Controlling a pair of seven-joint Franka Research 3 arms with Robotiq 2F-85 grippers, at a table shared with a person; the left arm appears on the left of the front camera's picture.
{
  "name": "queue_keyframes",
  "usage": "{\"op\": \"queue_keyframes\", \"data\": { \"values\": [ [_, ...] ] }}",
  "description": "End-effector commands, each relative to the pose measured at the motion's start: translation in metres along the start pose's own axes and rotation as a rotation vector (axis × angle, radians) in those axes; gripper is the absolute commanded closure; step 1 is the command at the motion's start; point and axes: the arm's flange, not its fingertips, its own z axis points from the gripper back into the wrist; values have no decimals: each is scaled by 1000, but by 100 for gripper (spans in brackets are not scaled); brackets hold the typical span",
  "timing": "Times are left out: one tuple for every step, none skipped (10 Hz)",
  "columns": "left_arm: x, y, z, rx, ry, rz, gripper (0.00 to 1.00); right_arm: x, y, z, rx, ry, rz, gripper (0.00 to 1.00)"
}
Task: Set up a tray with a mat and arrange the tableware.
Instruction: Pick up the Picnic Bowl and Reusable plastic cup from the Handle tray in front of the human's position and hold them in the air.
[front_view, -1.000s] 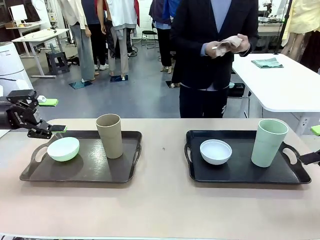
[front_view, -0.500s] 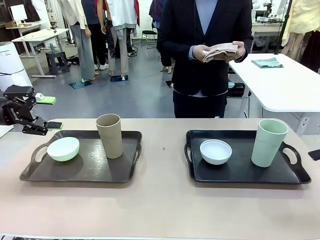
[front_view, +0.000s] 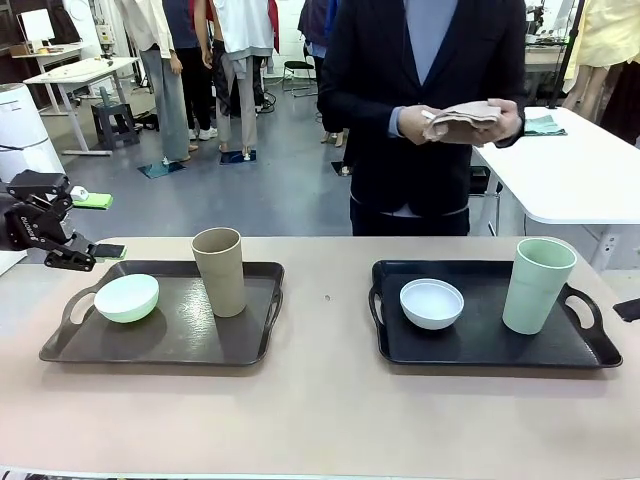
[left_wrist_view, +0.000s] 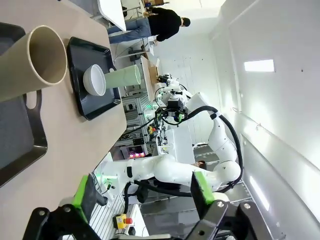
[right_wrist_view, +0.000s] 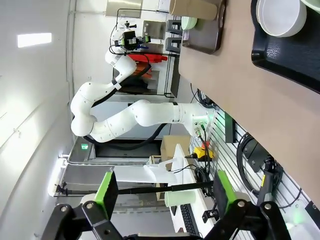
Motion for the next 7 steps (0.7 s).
{"op": "queue_keyframes", "data": {
  "values": [
    [-2, -2, 1, -7, 0, -11, 0, -1, 0, 0, 17, -6, 19, 0],
    [-2, -2, 1, -7, 0, -11, 0, -1, 0, 0, 17, -6, 19, 0],
    [-2, -2, 1, -7, 0, -11, 0, -1, 0, 0, 17, -6, 19, 0],
    [-2, -2, 1, -7, 0, -11, 0, -1, 0, 0, 17, -6, 19, 0],
    [-2, -2, 1, -7, 0, -11, 0, -1, 0, 0, 17, -6, 19, 0],
    [-2, -2, 1, -7, 0, -11, 0, -1, 0, 0, 17, -6, 19, 0],
    [-2, -2, 1, -7, 0, -11, 0, -1, 0, 0, 17, -6, 19, 0]
  ]
}}
